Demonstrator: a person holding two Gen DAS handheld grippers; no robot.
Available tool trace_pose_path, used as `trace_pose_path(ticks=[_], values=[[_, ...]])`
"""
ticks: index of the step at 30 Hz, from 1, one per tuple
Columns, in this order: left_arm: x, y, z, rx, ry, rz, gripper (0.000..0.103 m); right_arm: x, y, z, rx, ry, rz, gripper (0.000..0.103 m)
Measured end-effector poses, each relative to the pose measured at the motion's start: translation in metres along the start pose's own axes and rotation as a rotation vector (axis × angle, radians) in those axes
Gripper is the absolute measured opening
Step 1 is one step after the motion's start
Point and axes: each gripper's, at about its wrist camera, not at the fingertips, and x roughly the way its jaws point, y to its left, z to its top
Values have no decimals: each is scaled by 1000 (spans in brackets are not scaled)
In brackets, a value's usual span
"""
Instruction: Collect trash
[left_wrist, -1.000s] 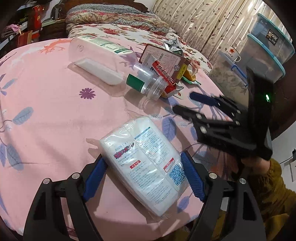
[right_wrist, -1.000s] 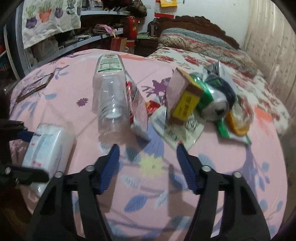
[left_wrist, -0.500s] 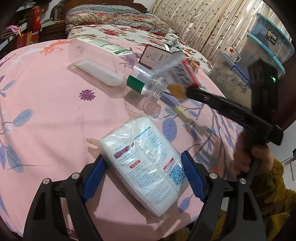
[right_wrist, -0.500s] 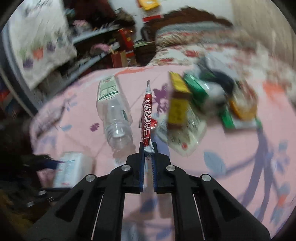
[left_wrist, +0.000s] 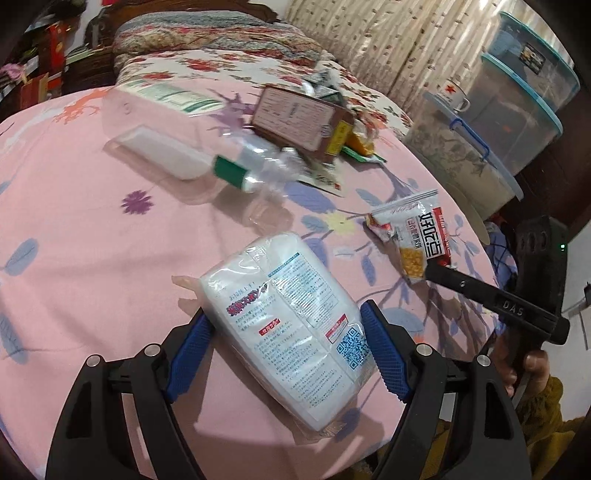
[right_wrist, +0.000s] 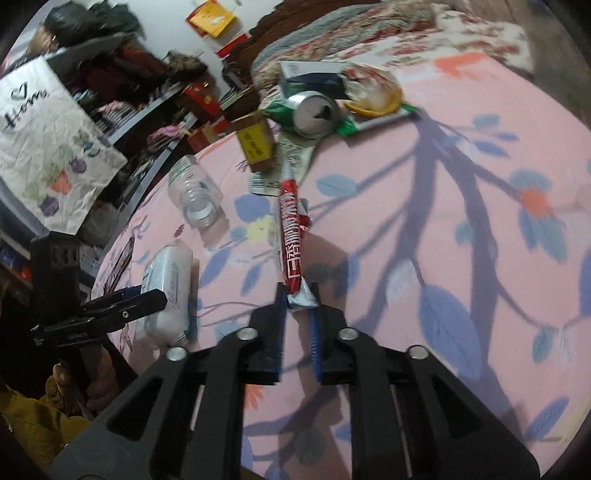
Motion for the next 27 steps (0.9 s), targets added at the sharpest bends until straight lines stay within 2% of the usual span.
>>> trace_pose_path(ticks=[2, 3, 12, 16, 20, 21, 22, 23, 24, 26, 27], values=[[4, -9, 3, 25, 9, -12, 74, -4, -7, -1, 32, -24, -14, 61], [6, -12, 4, 34, 14, -18, 74, -9, -9, -3, 38, -49, -5, 67], [29, -53, 26, 127, 36, -79, 74, -18, -23, 1, 28, -83, -62, 67], [40, -71, 40, 158, 41, -97, 74, -16, -15, -1, -34, -78, -105, 68], [36, -78, 51, 175, 10, -103, 74, -5, 1, -1, -155, -56, -185, 69], [34, -77, 52, 177, 7, -99, 74, -1, 5, 1, -184, -45, -202, 68], [33, -76, 53, 180, 4, -90, 74, 2, 7, 1, -211, -42, -222, 58], [33, -75, 54, 181, 4, -84, 74, 5, 8, 3, -233, -40, -248, 32], [33, -75, 55, 179, 6, -75, 74, 6, 8, 5, -243, -41, -263, 30], [35, -73, 57, 175, 12, -63, 74, 2, 1, 9, -218, -55, -238, 20], [36, -74, 58, 174, 15, -60, 74, -1, -3, 10, -209, -72, -242, 19]])
